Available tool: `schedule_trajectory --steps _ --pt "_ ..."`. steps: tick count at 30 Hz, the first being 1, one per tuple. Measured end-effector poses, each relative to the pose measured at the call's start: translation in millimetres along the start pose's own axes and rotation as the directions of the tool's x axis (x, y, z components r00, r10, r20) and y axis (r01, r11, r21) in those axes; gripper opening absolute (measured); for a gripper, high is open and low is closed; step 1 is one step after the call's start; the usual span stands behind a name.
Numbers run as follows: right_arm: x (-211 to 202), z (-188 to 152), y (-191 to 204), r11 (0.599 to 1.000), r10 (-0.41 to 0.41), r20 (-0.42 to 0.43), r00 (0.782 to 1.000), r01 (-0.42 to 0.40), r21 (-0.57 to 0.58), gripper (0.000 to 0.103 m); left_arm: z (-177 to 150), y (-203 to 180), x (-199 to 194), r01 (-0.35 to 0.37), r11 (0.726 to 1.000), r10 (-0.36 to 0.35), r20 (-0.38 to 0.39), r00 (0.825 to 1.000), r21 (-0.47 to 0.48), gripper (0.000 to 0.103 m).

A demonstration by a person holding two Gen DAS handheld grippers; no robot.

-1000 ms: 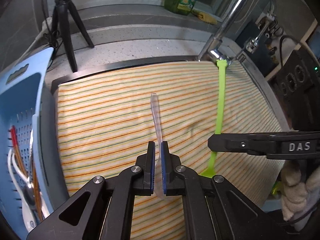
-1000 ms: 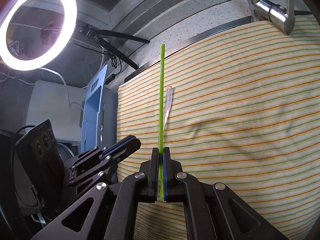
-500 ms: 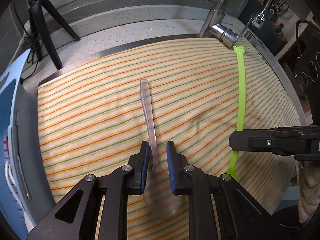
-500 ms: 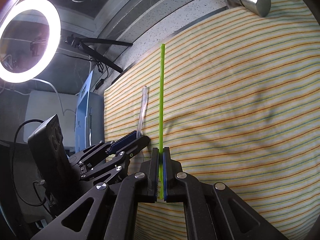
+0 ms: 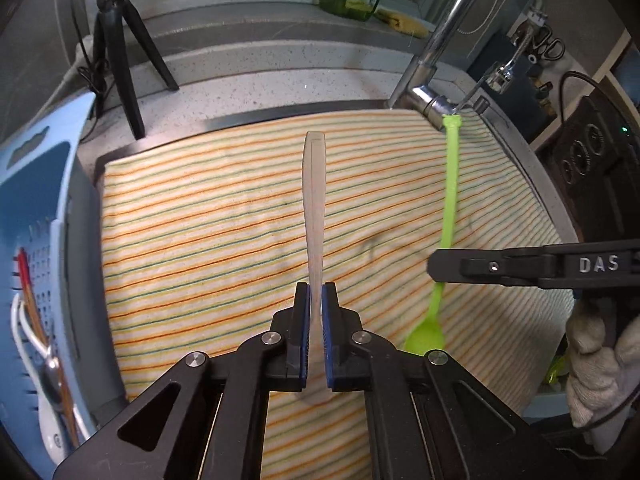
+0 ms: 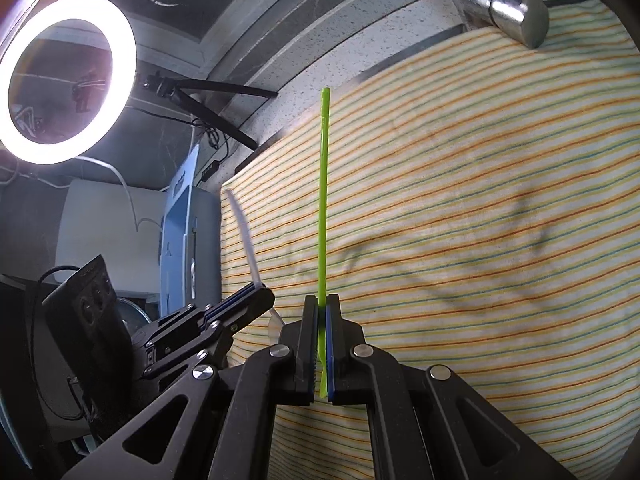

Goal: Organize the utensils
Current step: 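Carry the clear spoon and green spoon into the basket and open both tools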

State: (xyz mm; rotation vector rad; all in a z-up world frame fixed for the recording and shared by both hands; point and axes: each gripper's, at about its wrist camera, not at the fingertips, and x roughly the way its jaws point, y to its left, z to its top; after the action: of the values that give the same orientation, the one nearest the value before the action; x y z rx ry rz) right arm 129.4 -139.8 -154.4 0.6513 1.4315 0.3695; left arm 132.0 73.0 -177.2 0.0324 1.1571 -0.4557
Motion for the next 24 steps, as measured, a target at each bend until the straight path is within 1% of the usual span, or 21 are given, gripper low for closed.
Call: schedule_trajectory --steps 10,16,19,24 --pt "0.2 -1.5 36.8 0.997 0.030 -0.006 1.000 -0.030 -0.075 0.003 -14.1 5.1 -52.7 -0.003 1.000 0.006 0.111 0.994 -0.021 0.005" --pt "7.7 -4.0 69.5 0.989 0.050 -0.026 0.998 -0.053 -0.135 0.003 -25.3 19.9 -86.9 -0.008 0.999 0.018 0.180 0.983 -0.054 0.005" --pt "14.3 -5.3 92.2 0.982 0.065 -0.044 0.997 -0.071 -0.176 0.003 -32.7 31.6 -105.6 -0.028 0.997 0.044 0.209 0.977 -0.075 0.005" --pt "29.0 -9.1 132.7 0.964 0.091 -0.069 0.993 -0.106 -0.245 0.003 -52.2 61.5 -135.3 -0.077 0.988 0.108 0.242 0.964 -0.136 0.005"
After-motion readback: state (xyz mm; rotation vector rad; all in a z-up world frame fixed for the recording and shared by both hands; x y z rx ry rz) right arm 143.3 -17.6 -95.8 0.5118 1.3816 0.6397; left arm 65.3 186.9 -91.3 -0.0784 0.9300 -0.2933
